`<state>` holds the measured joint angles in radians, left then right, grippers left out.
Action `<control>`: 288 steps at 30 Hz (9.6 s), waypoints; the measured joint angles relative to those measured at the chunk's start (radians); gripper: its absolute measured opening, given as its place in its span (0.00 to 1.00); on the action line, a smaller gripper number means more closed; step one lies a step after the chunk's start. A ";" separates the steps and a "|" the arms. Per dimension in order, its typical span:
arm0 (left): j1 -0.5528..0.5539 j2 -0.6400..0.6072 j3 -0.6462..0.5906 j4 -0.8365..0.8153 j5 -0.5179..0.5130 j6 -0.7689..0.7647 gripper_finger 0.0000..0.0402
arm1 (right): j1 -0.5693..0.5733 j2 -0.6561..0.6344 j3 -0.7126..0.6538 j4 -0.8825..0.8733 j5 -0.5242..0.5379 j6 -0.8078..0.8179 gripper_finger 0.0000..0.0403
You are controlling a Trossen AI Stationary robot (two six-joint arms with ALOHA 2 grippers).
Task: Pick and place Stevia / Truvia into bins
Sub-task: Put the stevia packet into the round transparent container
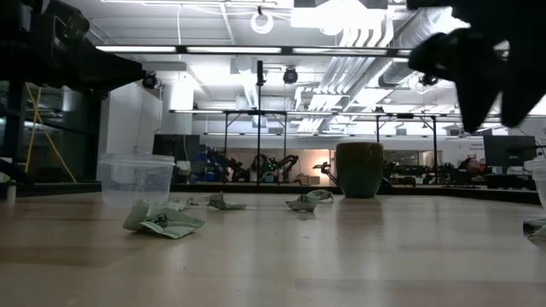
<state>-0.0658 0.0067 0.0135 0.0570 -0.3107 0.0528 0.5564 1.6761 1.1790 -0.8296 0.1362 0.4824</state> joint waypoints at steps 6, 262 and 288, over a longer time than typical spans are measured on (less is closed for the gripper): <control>0.000 0.000 0.000 0.000 0.000 0.003 0.41 | 0.000 0.057 0.000 -0.048 -0.053 0.057 0.41; 0.000 0.000 0.000 -0.003 0.002 0.003 0.41 | -0.098 0.122 -0.139 0.317 -0.140 -0.260 0.01; 0.000 0.000 0.000 -0.004 0.002 0.003 0.41 | -0.013 0.080 0.137 -0.298 0.101 -0.020 0.00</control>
<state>-0.0654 0.0071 0.0139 0.0529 -0.3091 0.0555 0.5432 1.7565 1.3159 -1.1280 0.2376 0.4624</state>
